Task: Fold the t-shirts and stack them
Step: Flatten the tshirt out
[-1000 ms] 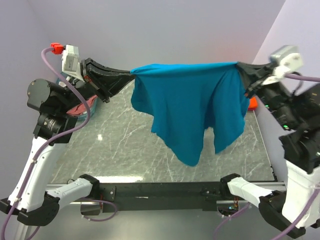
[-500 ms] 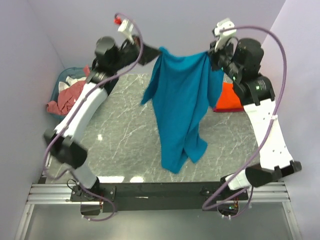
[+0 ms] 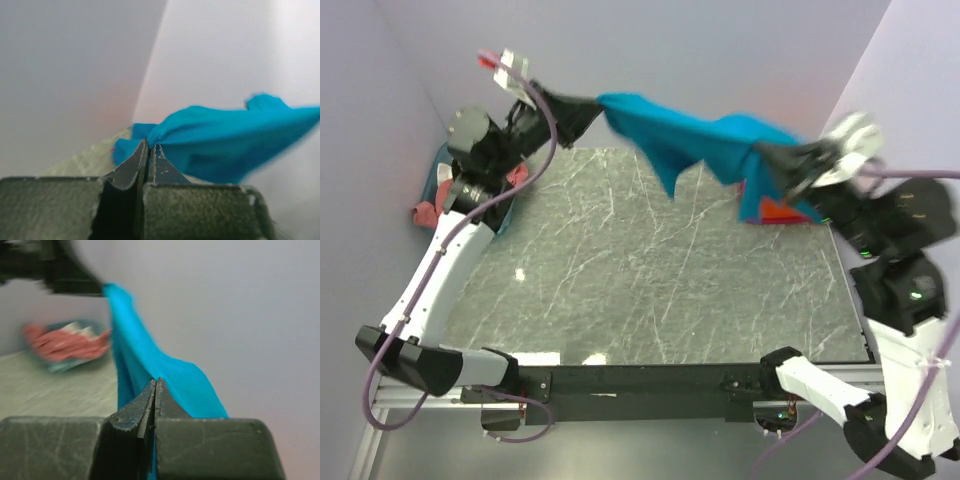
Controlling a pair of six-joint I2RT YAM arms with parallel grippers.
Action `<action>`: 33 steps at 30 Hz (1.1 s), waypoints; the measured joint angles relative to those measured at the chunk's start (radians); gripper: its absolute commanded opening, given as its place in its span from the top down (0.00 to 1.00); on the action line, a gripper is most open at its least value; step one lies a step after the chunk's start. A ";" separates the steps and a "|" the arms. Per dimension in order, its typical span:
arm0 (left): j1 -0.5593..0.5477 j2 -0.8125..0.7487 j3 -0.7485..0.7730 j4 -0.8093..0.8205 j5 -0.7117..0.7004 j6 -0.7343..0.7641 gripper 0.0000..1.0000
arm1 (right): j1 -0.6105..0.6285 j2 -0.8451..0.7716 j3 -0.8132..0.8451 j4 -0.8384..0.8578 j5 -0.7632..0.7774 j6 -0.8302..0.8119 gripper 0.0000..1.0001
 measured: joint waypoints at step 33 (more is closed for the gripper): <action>0.178 -0.303 -0.881 -0.350 -0.108 -0.121 0.03 | 0.171 0.427 -0.689 -0.023 -0.363 0.013 0.32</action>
